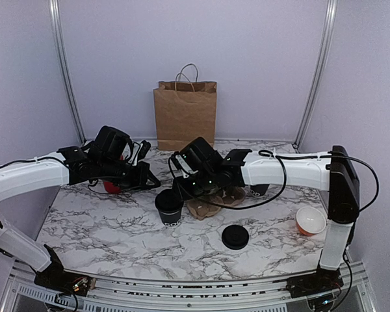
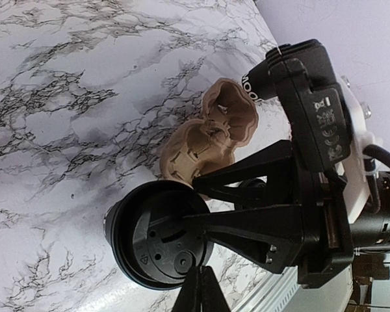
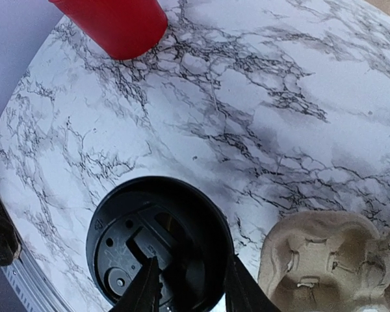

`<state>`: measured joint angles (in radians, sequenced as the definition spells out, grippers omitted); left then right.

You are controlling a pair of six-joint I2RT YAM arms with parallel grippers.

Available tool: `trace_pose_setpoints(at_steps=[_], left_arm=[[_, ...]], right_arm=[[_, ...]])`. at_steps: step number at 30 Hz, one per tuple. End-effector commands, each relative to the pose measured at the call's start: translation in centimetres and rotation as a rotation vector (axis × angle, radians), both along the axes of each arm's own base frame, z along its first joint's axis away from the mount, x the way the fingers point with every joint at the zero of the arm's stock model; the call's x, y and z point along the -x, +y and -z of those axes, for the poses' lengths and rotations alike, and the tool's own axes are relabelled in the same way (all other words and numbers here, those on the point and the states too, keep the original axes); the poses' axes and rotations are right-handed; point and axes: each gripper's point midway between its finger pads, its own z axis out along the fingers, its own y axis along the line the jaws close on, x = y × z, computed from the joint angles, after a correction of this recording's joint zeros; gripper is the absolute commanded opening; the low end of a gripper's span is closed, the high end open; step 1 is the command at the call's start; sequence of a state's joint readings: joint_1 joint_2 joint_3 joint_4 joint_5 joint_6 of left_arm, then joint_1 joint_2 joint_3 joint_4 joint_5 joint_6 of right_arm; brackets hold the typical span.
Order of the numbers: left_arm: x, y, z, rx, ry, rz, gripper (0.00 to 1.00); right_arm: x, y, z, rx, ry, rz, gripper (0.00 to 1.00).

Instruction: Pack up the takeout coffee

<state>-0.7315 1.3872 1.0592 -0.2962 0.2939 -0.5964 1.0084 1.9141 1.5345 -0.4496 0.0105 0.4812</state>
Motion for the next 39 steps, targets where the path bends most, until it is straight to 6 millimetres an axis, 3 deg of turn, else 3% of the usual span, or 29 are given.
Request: trace_pose_setpoints(at_steps=[1,19,27,31,37,39], left_arm=[[0.3,-0.9,0.4,0.068,0.022,0.037,0.0],[0.7,-2.0,2.4,0.209,0.095,0.085,0.0],[-0.1,-1.7,0.3,0.34,0.069,0.096,0.0],[-0.2,-1.0,3.3,0.32,0.095,0.092,0.0],[0.8,0.3,11.9,0.202,0.282,0.025,0.0],[0.9,0.8,12.6,0.18,0.29,0.002,0.0]], right_arm=[[0.2,-1.2,-1.8,-0.029,-0.01,0.034,0.33],[0.9,-0.3,0.0,-0.059,0.046,0.009,0.23],[0.9,-0.3,0.3,-0.051,0.049,0.008,0.22],[1.0,-0.3,0.6,-0.048,0.056,0.007,0.22],[1.1,-0.2,1.4,-0.038,0.07,0.001,0.21],[1.2,-0.2,1.5,-0.036,0.073,-0.001,0.21]])
